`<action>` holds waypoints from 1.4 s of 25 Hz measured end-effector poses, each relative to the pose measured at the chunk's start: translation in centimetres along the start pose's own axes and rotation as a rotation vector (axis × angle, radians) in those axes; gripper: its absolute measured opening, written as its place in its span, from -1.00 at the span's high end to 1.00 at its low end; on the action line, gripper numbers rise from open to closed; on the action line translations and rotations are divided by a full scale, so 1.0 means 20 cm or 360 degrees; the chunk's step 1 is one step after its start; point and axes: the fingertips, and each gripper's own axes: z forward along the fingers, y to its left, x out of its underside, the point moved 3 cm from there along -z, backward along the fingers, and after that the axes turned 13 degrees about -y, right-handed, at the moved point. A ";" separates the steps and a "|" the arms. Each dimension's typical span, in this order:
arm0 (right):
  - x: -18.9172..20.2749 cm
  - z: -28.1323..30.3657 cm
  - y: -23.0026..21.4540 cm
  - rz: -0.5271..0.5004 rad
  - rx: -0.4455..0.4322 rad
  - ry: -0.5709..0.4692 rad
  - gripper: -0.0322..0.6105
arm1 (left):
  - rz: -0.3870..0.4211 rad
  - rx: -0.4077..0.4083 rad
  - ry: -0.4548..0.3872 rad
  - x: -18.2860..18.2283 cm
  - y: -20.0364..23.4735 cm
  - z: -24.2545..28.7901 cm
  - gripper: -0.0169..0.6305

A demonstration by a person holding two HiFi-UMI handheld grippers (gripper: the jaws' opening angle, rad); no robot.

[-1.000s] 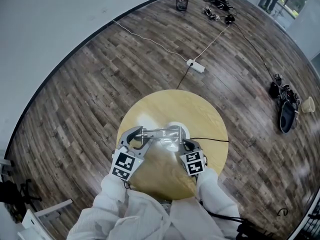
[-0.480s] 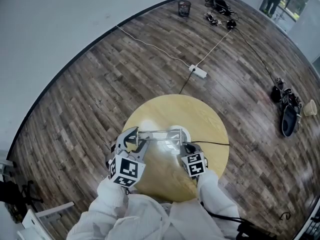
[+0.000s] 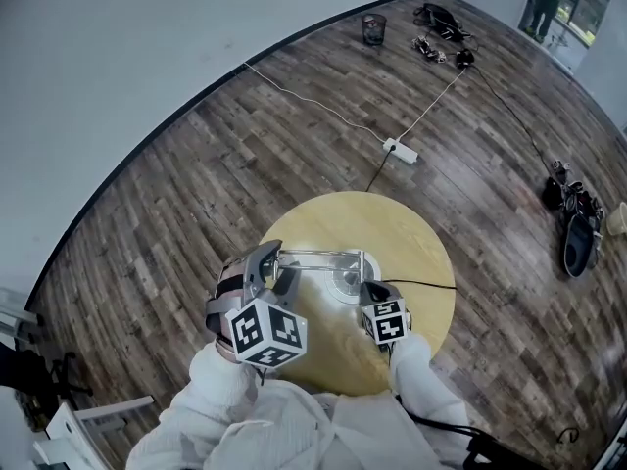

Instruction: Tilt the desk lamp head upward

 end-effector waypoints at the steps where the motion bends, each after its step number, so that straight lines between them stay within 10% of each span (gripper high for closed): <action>1: 0.00 0.00 0.00 0.0000 0.0001 -0.0001 0.87 | 0.0030 0.0007 0.0020 -0.02 0.00 0.00 0.33; 35: -0.04 0.00 0.03 -0.0203 -0.0078 0.0158 0.87 | 0.1050 0.0022 0.0355 -0.54 0.03 -0.06 0.37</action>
